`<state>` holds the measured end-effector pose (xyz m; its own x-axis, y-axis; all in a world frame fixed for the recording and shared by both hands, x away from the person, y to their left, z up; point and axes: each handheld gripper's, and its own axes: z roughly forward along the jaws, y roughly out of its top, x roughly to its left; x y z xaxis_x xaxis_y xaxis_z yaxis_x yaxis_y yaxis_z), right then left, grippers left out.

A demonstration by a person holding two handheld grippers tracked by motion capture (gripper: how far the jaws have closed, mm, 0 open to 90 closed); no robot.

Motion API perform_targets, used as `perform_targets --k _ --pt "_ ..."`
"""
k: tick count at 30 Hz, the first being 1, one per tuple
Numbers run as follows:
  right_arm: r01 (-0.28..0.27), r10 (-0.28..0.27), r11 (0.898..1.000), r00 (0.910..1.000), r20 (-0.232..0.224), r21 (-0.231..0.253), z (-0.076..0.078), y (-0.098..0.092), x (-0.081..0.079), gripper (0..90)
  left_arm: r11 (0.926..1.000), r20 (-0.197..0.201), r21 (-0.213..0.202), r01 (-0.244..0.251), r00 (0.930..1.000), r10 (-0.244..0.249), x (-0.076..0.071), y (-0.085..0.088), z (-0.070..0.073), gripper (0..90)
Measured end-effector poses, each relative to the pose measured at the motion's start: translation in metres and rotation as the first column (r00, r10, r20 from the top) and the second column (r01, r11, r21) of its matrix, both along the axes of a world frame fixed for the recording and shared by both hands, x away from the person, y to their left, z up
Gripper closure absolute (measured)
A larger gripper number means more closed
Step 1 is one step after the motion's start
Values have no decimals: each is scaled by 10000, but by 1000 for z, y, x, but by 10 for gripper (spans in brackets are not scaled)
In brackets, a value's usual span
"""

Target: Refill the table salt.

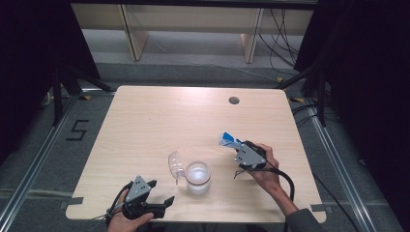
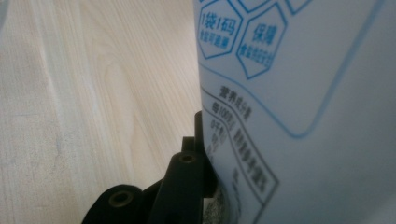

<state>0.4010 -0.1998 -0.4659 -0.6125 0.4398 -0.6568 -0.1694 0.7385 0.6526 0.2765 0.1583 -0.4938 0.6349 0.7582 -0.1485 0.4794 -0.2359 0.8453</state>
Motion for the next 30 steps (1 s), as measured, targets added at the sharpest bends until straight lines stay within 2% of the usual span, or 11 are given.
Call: perform_targets --k 6,13,18,19,20,22,23,25,26,29,30 --pt "426 -338 9941 9955 -881 1002 -2 -11 5 857 10000 1 15 2 10000 -2 0 0 0 150" --pt "855 -596 9812 9869 -1499 1729 -5 -26 11 861 10000 -19 -9 21 10000 -21 0 0 0 150" --pt "1243 -887 9668 9827 -1628 2235 -7 -36 13 866 10000 10 36 -23 10000 23 0 0 1 150" --pt "1275 -854 9626 9801 -1792 2391 -9 -39 14 867 10000 14 70 45 10000 -46 0 0 0 150" --pt "1459 -858 9530 9705 -2254 2655 -11 -41 14 869 9998 64 148 94 9999 -95 0 1 0 150" --pt "1463 -811 9512 9680 -2374 2718 -13 -46 16 876 10000 11 -44 20 10000 -20 0 -1 0 150" --pt "1646 -924 9430 9644 -2476 2892 -14 -48 16 881 10000 22 -63 19 10000 -19 0 -1 0 150" --pt "1593 -875 9442 9651 -2469 2882 -15 -50 17 889 10000 53 21 59 10000 -59 0 -1 -1 150" --pt "1749 -968 9374 9615 -2571 3013 -15 -50 17 891 9998 55 160 112 9999 -113 0 0 0 150" --pt "1720 -940 9370 9624 -2547 3041 -16 -51 17 892 10000 28 -19 -5 10000 5 0 -1 0 150" --pt "1677 -903 9382 9631 -2537 3026 -16 -52 17 893 9998 65 138 109 9999 -110 0 0 0 150"
